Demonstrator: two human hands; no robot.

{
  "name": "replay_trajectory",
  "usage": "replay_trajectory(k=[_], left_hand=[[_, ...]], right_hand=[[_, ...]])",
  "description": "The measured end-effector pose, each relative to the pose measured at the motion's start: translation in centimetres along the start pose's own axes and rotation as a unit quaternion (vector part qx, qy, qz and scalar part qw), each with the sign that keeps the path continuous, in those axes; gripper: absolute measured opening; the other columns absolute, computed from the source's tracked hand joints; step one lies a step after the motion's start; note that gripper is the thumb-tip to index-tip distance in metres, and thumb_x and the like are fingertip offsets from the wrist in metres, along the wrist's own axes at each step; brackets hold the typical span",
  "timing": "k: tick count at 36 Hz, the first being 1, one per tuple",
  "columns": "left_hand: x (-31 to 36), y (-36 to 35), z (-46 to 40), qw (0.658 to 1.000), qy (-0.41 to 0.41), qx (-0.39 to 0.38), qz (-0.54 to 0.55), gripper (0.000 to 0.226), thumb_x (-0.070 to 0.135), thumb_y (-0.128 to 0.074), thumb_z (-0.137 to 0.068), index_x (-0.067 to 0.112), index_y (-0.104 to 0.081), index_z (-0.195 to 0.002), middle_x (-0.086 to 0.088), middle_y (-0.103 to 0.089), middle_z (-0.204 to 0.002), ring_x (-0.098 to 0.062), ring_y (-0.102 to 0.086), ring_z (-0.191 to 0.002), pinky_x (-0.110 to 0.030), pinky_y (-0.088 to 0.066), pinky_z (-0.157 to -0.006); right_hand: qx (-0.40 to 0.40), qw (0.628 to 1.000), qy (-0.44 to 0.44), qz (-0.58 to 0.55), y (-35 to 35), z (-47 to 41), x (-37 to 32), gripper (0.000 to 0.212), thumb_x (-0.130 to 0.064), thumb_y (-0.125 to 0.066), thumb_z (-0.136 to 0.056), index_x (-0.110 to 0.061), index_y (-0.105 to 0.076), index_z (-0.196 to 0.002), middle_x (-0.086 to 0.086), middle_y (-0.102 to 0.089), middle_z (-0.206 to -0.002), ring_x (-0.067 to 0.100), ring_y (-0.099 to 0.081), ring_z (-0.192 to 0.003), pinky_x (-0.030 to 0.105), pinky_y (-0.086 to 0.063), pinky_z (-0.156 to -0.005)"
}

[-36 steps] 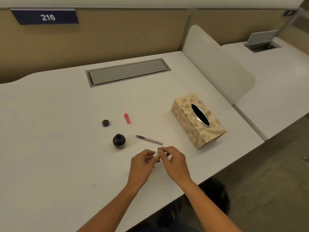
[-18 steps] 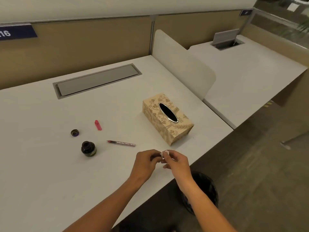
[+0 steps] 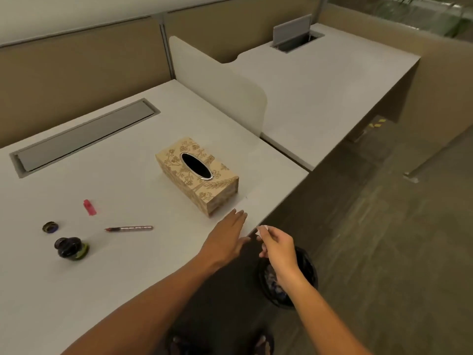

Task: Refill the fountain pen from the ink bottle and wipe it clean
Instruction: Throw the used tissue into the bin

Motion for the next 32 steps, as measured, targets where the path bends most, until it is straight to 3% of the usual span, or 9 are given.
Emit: replay_trajectory(k=[7,12,16,29,32], left_hand=[[1.3,-1.9,-4.2,0.993,-0.051,-0.033,-0.101,0.088,0.059,-0.042,-0.093,0.015,0.003,-0.154,-0.006,0.007,-0.163,-0.022,0.011,-0.15,-0.039,-0.003,-0.122],[2.1,-2.9,-6.9,0.987,-0.067,-0.042,-0.139,0.098,0.077,-0.021,-0.085,0.014,0.009,-0.154,-0.008,0.017,-0.161,-0.026,0.02,-0.148,-0.045,-0.002,-0.122],[2.6,-3.3,-8.5,0.985,-0.063,-0.042,-0.157,0.102,0.08,-0.021,-0.085,0.011,0.011,-0.153,-0.01,0.023,-0.159,-0.027,0.025,-0.146,-0.044,0.007,-0.121],[1.9,-4.7,-9.6,0.981,-0.065,-0.03,-0.179,0.108,0.084,-0.022,-0.082,0.01,0.012,-0.153,-0.015,0.023,-0.159,-0.031,0.023,-0.147,-0.051,0.0,-0.121],[1.8,-4.8,-9.8,0.982,-0.063,-0.028,-0.176,0.109,0.085,-0.023,-0.081,0.011,0.015,-0.152,-0.013,0.026,-0.159,-0.03,0.024,-0.146,-0.05,0.002,-0.121]], right_hand=[[0.034,0.999,-0.036,-0.018,4.3,-1.4,2.8,0.024,-0.03,-0.051,-0.101,-0.026,-0.069,-0.117,-0.007,-0.062,-0.088,0.009,-0.057,-0.069,0.024,-0.053,-0.064],[0.049,0.997,-0.063,-0.001,6.7,-2.7,4.6,0.03,-0.024,-0.053,-0.101,-0.023,-0.062,-0.129,-0.002,-0.069,-0.106,0.008,-0.057,-0.076,0.022,-0.05,-0.062],[0.066,0.994,-0.087,-0.017,8.1,-3.4,5.5,0.027,-0.023,-0.058,-0.098,-0.023,-0.063,-0.125,-0.006,-0.072,-0.105,0.01,-0.064,-0.083,0.024,-0.05,-0.065],[0.1,0.986,-0.133,-0.013,10.1,-7.1,10.1,0.022,-0.023,-0.061,-0.097,-0.016,-0.07,-0.116,-0.003,-0.074,-0.094,0.008,-0.06,-0.064,0.025,-0.047,-0.056],[0.1,0.984,-0.15,-0.005,10.3,-8.1,11.1,0.024,-0.023,-0.061,-0.096,-0.018,-0.069,-0.118,-0.003,-0.073,-0.099,0.011,-0.064,-0.074,0.026,-0.05,-0.062]])
Point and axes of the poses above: each hand's wrist, its own z-axis away from the middle knuckle, its own y-axis out of the back of the hand, x = y × z, the point moved 1 cm from there along -z, towards the middle knuckle
